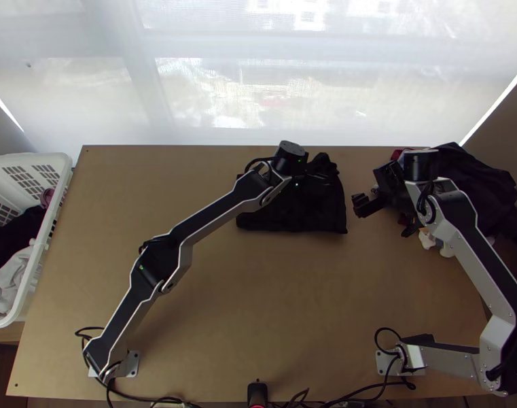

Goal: Fold the t-shirt

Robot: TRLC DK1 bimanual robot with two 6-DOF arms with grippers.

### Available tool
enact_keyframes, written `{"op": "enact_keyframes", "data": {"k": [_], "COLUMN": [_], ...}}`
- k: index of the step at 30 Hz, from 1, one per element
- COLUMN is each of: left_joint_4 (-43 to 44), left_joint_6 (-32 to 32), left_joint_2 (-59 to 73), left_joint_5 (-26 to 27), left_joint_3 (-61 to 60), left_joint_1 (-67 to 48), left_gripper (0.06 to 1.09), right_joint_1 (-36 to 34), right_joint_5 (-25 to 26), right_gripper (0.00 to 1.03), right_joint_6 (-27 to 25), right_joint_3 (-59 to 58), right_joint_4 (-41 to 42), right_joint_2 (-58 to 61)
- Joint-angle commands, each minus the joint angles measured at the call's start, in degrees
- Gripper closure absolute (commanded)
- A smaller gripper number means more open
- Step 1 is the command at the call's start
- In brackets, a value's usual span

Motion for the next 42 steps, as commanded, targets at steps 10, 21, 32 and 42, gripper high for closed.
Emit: {"op": "enact_keyframes", "data": {"k": [10,21,32,42], "left_joint_4": [-22.93,-39.71,-40.59,-40.24], "left_joint_6": [-0.94,2.13,3.28,3.36], "left_joint_2": [-11.58,-17.64,-21.42,-20.45], "left_joint_5": [-0.39,-6.02,-7.34,-8.30], "left_joint_3": [-4.77,-7.05,-10.83,-11.18], "left_joint_1": [14.59,15.82,14.15,12.48], "left_gripper": [0.10,0.10,0.10,0.10], "right_joint_1": [3.45,15.58,18.74,11.71], "right_joint_5": [-0.02,-0.02,-0.02,-0.19], "right_gripper": [0.04,0.04,0.04,0.05], "right_joint_6": [-1.71,-0.66,-0.04,0.31], "right_joint_3": [0.05,27.48,50.42,30.82], "right_joint_4": [5.44,8.52,3.77,4.39], "right_joint_2": [4.82,34.80,57.30,44.20]}}
